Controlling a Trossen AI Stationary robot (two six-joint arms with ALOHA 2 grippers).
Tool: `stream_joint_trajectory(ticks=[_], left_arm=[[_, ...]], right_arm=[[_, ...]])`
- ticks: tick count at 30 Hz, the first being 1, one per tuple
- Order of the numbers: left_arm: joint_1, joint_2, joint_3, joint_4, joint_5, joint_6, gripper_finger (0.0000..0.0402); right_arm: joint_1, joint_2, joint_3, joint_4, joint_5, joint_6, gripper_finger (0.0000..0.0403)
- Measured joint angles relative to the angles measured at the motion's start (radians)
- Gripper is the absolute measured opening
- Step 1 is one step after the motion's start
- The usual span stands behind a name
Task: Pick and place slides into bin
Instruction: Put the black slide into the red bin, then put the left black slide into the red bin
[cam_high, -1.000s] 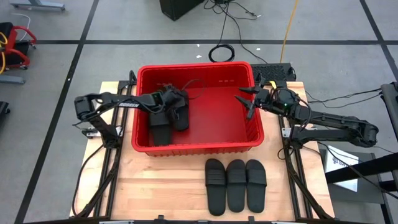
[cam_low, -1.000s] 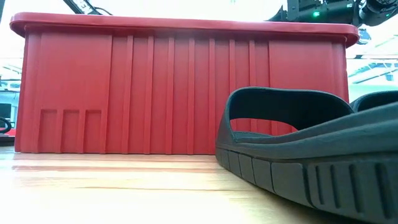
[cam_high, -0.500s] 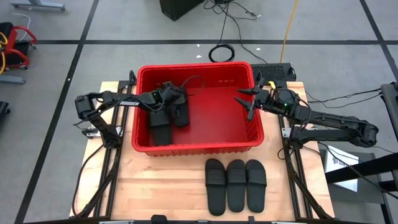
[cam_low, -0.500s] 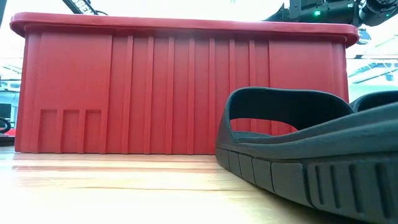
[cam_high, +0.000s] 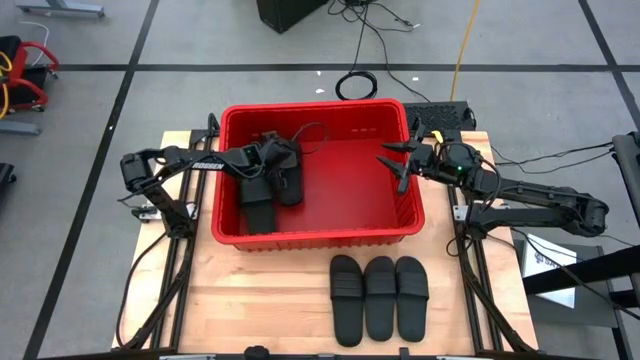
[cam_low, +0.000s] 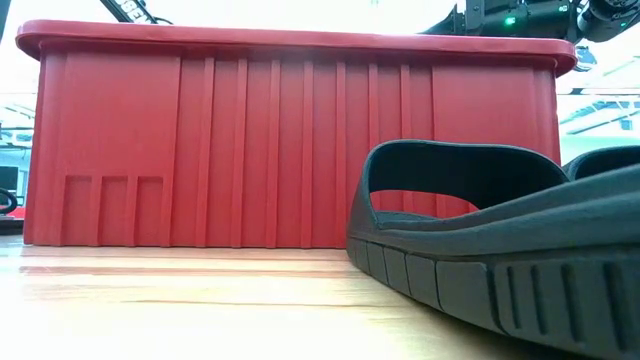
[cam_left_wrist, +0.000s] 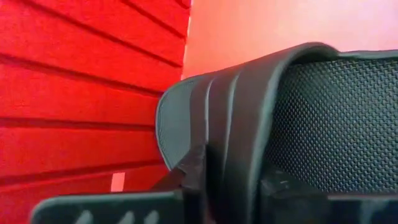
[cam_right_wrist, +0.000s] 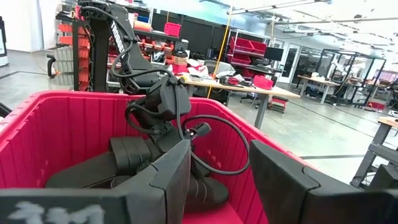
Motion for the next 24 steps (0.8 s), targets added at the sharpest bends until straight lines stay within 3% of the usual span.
stream_joint_trajectory(ticks=[12, 24], left_arm=[[-0.019, 0.000, 0.000, -0.031, -0.005, -0.052, 0.0206], [-0.085, 0.000, -0.002, -0.059, -0.018, -0.125, 0.0230]], right_arm=[[0.000, 0.000, 0.000, 0.000, 0.000, 0.000, 0.0155], [0.000, 0.000, 0.000, -0.001, 0.000, 0.000, 0.0155]])
